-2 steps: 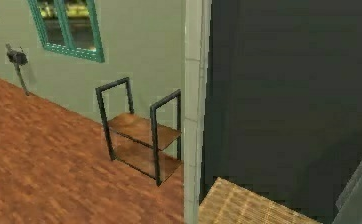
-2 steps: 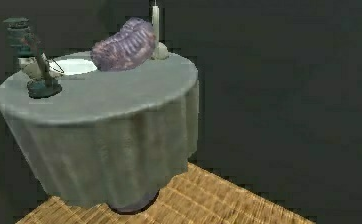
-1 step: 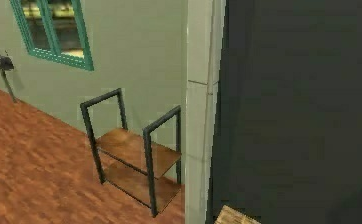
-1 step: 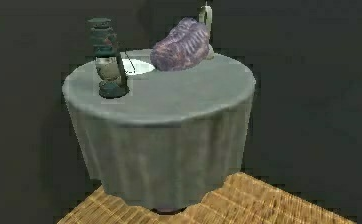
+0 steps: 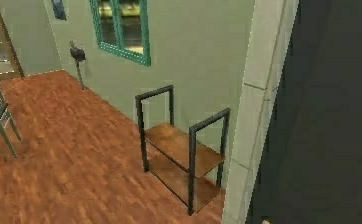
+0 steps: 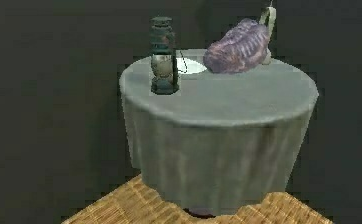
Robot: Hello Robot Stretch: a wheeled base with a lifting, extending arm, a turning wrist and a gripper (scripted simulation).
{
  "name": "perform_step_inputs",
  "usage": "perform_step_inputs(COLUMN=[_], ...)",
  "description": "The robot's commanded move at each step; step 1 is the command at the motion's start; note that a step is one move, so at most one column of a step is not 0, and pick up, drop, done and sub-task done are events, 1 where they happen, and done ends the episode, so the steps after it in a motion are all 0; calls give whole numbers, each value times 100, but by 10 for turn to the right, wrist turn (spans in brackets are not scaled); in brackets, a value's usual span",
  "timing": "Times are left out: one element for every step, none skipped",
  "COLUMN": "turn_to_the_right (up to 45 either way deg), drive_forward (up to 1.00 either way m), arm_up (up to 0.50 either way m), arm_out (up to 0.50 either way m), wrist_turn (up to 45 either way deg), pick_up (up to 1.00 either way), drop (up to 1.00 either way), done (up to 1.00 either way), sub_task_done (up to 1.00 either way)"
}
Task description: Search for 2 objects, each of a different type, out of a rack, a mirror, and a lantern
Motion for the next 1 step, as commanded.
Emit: perform_step_inputs(turn_to_the_right=[0], drive_forward=[0], arm_up=[0], arm_out=[0], wrist_turn=[0], pick_up=[0], drop=[0], done=[100], sub_task_done=[0])
